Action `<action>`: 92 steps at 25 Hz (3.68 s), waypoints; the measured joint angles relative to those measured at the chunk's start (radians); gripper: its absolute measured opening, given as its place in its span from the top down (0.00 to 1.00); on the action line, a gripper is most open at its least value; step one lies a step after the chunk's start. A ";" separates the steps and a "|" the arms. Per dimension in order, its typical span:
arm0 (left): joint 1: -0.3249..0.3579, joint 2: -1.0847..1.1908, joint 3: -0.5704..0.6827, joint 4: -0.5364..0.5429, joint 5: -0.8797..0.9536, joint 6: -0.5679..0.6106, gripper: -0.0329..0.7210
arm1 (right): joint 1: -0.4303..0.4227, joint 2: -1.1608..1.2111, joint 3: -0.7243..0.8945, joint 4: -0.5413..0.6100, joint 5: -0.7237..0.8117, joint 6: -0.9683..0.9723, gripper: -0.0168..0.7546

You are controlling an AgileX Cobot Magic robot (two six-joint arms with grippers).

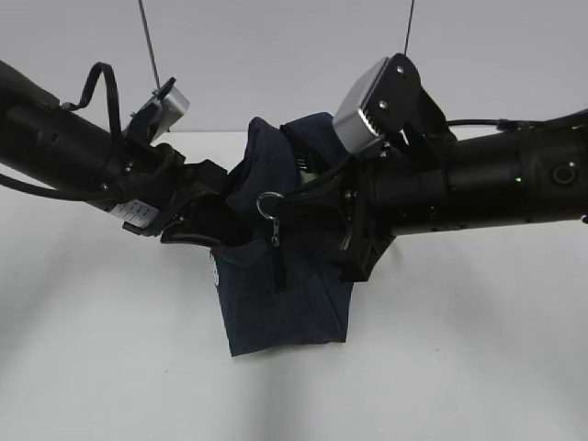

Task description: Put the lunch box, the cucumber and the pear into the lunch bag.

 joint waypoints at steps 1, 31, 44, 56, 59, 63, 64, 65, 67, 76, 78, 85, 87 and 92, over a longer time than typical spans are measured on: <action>0.000 0.000 0.000 0.000 0.000 0.000 0.95 | 0.000 0.000 -0.006 0.000 0.009 0.000 0.98; 0.000 -0.001 0.000 -0.089 0.140 0.049 0.52 | 0.000 0.000 -0.018 -0.159 -0.045 0.187 0.98; 0.008 -0.131 0.001 0.026 0.228 0.069 0.51 | 0.000 -0.007 -0.018 -0.159 -0.020 0.189 0.98; 0.002 -0.135 0.010 0.086 0.247 0.069 0.52 | 0.000 -0.015 -0.018 -0.129 -0.028 0.189 0.98; -0.010 -0.135 0.014 0.090 0.232 0.068 0.52 | 0.000 -0.030 -0.018 -0.119 -0.033 0.189 0.98; -0.071 -0.129 0.021 0.094 0.171 0.068 0.52 | 0.000 -0.032 -0.018 -0.119 -0.050 0.189 0.98; -0.087 -0.127 0.021 0.101 0.151 0.068 0.53 | 0.000 -0.032 -0.018 -0.119 -0.050 0.189 0.98; -0.098 -0.125 0.021 0.110 0.133 0.068 0.53 | 0.000 -0.032 -0.018 -0.119 -0.050 0.189 0.98; -0.111 -0.117 0.021 0.130 0.106 0.063 0.54 | 0.000 -0.032 -0.018 -0.119 -0.052 0.189 0.98; -0.115 -0.079 0.021 0.151 0.037 0.056 0.69 | 0.000 -0.034 -0.018 -0.118 -0.063 0.189 0.98; -0.115 -0.077 0.021 0.151 0.026 0.055 0.75 | 0.000 -0.034 -0.018 -0.118 -0.063 0.189 0.98; -0.115 -0.077 0.021 0.150 -0.005 0.053 0.93 | 0.000 -0.034 -0.018 -0.118 -0.066 0.189 0.98; -0.115 -0.077 0.021 0.166 0.000 0.053 0.93 | 0.000 -0.034 -0.018 -0.118 -0.066 0.189 0.98; -0.115 -0.077 0.021 0.220 0.029 0.041 0.93 | 0.000 -0.034 -0.027 -0.118 -0.057 0.180 0.98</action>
